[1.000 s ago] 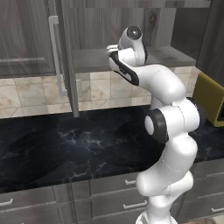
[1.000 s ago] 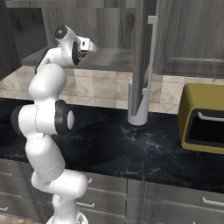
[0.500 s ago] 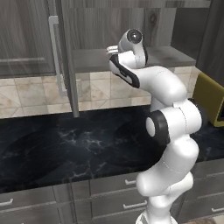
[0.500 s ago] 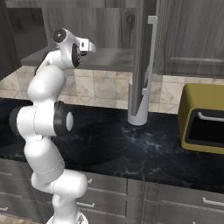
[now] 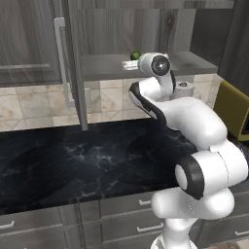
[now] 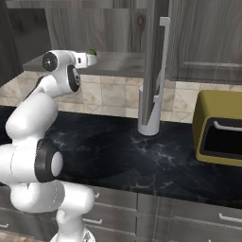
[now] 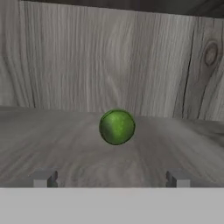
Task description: Pick the avocado from the counter and place it in the cabinet. Then close the cabinet.
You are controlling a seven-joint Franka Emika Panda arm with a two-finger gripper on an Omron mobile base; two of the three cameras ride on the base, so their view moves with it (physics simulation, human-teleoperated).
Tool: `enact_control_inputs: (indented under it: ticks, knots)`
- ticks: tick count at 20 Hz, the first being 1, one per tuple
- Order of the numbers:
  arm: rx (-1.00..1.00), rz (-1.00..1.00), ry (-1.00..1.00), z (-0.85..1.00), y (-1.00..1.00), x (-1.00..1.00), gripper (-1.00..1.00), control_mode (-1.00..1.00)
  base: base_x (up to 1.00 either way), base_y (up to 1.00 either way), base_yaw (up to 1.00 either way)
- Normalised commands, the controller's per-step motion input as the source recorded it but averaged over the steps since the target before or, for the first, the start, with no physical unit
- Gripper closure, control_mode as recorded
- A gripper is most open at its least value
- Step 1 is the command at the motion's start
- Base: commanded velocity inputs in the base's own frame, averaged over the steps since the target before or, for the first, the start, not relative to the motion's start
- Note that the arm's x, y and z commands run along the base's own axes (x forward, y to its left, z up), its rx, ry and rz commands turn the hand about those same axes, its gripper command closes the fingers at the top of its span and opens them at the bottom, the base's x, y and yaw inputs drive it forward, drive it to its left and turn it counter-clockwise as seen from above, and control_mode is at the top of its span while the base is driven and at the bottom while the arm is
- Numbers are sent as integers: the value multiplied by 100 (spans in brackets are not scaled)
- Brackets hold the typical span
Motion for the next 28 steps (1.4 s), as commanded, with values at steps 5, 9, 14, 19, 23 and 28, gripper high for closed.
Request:
enact_control_inputs:
  ticks: [5,9,14,19,23,28]
  knots:
    - [0,0,0,71,-3,-100,-100,-100,0,0,0]
    - [0,0,0,60,-9,-100,-100,-100,0,0,0]
    - [5,0,2,41,-26,-100,-100,-100,0,0,0]
    - [13,0,2,16,-36,-100,-100,-100,0,0,0]
    - [15,0,0,3,-36,-100,-100,-100,0,0,0]
    - [20,0,-1,3,-42,-100,-100,-100,0,0,0]
